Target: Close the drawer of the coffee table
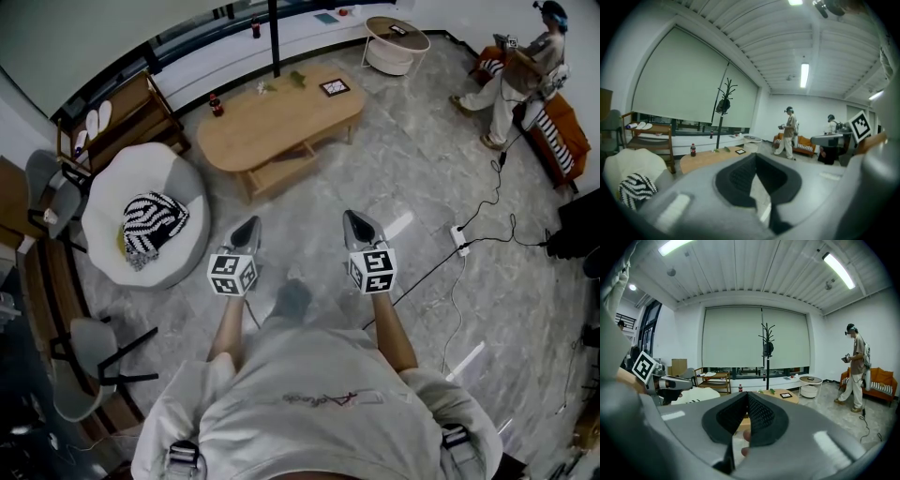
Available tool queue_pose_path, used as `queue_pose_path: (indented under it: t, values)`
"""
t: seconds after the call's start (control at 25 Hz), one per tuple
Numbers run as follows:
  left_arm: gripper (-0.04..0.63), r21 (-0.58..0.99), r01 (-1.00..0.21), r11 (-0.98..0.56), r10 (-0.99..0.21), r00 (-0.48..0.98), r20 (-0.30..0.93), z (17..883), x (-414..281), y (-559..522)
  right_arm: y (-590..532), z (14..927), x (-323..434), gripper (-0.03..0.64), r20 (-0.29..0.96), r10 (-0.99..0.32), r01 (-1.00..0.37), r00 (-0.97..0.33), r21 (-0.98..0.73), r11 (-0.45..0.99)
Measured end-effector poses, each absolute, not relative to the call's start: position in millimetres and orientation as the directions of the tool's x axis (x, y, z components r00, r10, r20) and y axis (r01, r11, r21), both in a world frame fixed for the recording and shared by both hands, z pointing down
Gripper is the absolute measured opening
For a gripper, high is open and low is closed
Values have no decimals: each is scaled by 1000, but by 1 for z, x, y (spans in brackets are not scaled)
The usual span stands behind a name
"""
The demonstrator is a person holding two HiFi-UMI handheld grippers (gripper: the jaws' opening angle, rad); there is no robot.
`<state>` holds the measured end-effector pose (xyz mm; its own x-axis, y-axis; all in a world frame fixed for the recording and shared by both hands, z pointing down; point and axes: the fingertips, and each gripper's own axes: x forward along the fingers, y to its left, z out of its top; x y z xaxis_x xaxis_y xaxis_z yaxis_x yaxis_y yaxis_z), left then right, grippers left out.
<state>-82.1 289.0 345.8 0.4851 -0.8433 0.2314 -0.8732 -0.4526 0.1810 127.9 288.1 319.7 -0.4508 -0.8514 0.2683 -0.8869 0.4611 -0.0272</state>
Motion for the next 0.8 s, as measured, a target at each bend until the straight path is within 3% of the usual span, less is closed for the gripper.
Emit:
queue_pose_path:
  t: [0.8]
  values:
    - [-2,194,-849,-490,-820,525,226,339,-85,84,93,308,120,6,276,-867,-903,-414,-6,429]
